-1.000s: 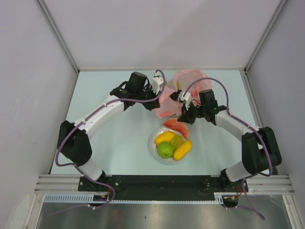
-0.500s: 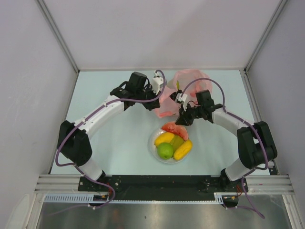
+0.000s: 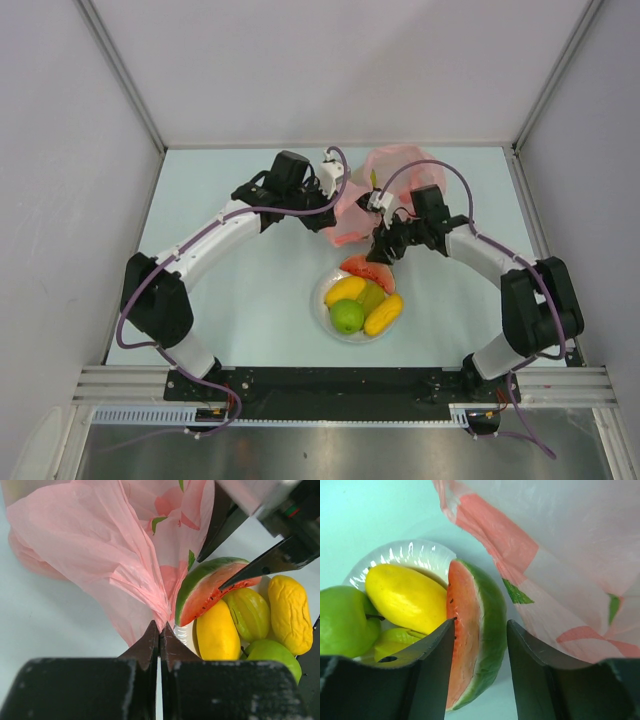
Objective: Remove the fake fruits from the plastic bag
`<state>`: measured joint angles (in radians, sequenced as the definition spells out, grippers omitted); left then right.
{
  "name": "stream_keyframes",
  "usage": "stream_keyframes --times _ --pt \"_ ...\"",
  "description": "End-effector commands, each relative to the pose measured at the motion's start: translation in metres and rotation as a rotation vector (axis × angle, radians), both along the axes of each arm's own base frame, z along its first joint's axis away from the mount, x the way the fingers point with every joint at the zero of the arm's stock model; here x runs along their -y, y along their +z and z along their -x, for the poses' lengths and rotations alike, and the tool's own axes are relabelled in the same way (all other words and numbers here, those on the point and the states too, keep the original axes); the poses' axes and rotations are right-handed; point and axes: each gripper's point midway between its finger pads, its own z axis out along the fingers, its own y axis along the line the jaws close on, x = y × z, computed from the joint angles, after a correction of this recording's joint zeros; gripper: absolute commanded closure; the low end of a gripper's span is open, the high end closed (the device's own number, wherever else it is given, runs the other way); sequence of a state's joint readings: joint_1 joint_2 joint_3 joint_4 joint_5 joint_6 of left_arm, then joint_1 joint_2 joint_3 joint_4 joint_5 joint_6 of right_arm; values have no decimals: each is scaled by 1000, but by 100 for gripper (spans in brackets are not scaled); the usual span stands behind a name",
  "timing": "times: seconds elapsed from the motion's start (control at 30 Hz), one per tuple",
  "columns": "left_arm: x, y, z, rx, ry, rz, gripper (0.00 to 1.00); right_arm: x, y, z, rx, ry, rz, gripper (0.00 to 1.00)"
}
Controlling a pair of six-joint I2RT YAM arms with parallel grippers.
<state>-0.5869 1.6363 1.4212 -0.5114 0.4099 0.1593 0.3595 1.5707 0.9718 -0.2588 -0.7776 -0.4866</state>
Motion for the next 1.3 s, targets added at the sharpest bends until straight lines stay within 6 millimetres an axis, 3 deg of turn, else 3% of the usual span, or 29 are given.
stream_keyframes --times 0.0,0.07,0.13,0.17,0.23,0.33,0.37,0.47,0.5,0.53,0.6,0.63,0.67,0.8,0.83,0.9,0.93,1.0,1.03,1.07,1.1,1.17,1.23,1.27 --pt "1 17 -1 58 -12 14 100 -3 73 -24 156 -64 -89 53" --pt "3 22 0 56 -21 29 100 4 97 -45 184 -187 -146 55" --pt "7 34 4 54 -33 64 100 11 106 -62 205 -266 -177 60" --pt "8 38 5 56 -36 76 100 16 110 -81 261 -335 -169 62" --pt "12 54 7 72 -50 107 100 20 104 -97 312 -389 -130 67" --pt "12 73 11 95 -66 135 100 27 97 -132 426 -492 -64 66" --pt "11 77 13 107 -75 138 100 34 81 -146 424 -556 -21 65" --pt "8 85 18 128 -91 137 100 42 82 -176 453 -678 -48 52" --pt "8 85 19 130 -97 136 100 42 65 -184 426 -690 -36 49" --pt "6 86 20 136 -97 134 100 39 72 -193 449 -697 -53 45" --pt "5 87 21 140 -100 128 100 38 56 -206 429 -729 -39 27" --pt "5 87 22 140 -100 128 100 37 66 -216 452 -756 -63 10" --pt "4 87 24 133 -101 132 100 37 63 -222 450 -774 -69 1" --pt "3 86 30 116 -101 148 100 22 55 -243 399 -767 -112 0" --pt "3 87 30 120 -103 147 100 17 40 -246 357 -764 -109 0" --pt "4 88 28 132 -111 137 100 13 45 -259 355 -780 -132 0" --pt "3 86 28 125 -107 130 100 13 31 -263 331 -794 -117 0" --pt "4 86 25 122 -107 124 100 8 36 -277 333 -808 -137 0" --pt "4 85 25 118 -104 120 100 8 30 -280 323 -823 -119 0" --pt "4 85 24 117 -104 119 100 9 8 -286 293 -838 -87 0" --pt "4 83 23 114 -105 114 100 6 18 -296 299 -849 -95 0" --pt "4 85 20 129 -105 105 100 5 -3 -306 270 -854 -70 0" --pt "2 82 16 139 -99 85 100 3 -4 -316 262 -859 -58 0" --pt "3 83 15 143 -98 83 100 2 -19 -318 241 -863 -33 0"
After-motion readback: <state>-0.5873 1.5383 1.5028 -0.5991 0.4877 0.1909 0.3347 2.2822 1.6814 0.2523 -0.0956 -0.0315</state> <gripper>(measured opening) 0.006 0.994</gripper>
